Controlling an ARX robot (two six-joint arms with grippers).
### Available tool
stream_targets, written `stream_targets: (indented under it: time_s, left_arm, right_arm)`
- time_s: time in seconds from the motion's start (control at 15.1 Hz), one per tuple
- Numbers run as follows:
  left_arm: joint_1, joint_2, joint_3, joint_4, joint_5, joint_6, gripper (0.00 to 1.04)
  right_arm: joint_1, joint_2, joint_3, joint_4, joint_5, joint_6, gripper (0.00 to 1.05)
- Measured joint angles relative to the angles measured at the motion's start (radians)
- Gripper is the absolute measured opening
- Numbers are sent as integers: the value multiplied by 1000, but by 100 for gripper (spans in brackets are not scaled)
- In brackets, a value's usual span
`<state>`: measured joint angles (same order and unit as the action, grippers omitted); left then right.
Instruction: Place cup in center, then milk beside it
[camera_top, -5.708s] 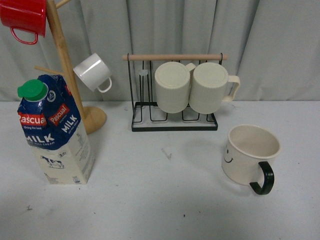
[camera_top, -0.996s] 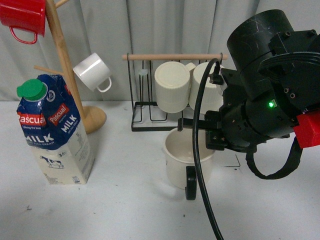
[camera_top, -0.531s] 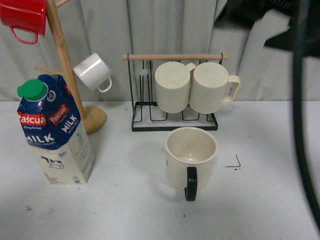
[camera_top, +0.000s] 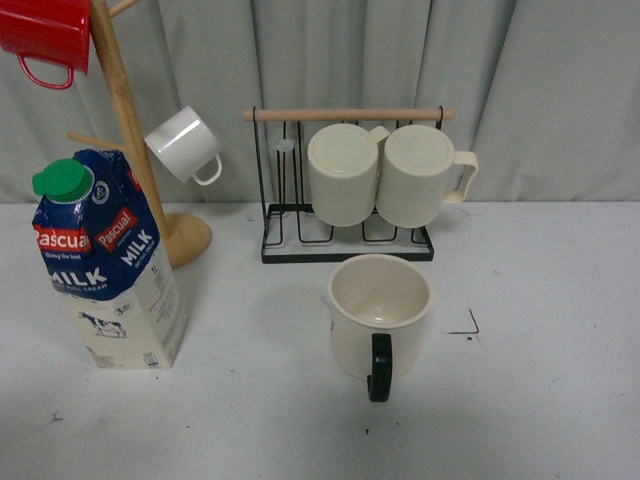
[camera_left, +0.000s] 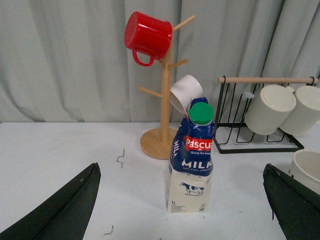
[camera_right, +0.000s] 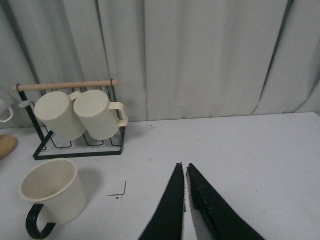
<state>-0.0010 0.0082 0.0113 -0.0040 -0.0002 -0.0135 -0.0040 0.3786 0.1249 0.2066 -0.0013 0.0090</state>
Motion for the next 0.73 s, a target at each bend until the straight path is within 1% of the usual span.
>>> stream_targets:
  time_s: [0.07,0.6,0.73]
  left_arm:
    - [0,0,0,1,0,0,98]
    - [0,0,0,1,0,0,98]
    - [0,0,0,1,0,0,98]
  right_arm:
    - [3,-31,-14,-5,1,-4,2]
    - [4,-161,-71,-43,2,-3,2]
    - [4,-203,-85,-76,2,-3,2]
